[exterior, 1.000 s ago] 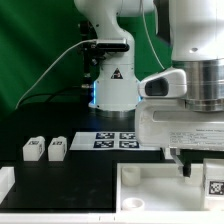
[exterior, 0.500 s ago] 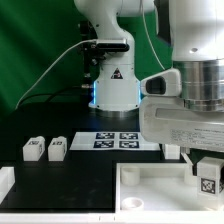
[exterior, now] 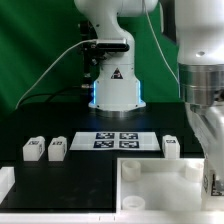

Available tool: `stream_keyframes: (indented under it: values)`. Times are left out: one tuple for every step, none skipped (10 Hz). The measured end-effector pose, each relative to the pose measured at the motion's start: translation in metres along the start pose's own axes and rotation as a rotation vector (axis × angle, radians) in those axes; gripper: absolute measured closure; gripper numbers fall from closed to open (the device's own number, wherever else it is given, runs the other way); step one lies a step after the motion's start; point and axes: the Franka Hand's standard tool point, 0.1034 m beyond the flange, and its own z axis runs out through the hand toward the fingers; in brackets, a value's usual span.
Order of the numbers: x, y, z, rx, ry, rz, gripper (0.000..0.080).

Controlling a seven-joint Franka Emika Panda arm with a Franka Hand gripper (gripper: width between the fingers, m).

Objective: Assemble one leg

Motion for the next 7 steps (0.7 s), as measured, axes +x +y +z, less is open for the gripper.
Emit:
stream_keyframes:
  values:
    - [-0.0005,0.0000,0.0001,0.007,-0.002,0.077,0.0508]
    - [-0.0002,-0.0003,-0.0001,0.010,0.003,0.148,0.0507]
    - [-0.0005,-0.0002,-0.0003,0.011,0.005,0.148,0.0505]
    - [-0.0004,0.0002,-0.0006,0.011,0.010,0.147,0.0505]
    - [-0.0003,0.0004,-0.0003,0.012,0.012,0.125,0.0427]
    - [-0.0008,0.0012,0.0007,0.011,0.013,0.101,0.0427]
    - [-0.0008,0.0012,0.0008,0.011,0.013,0.100,0.0292]
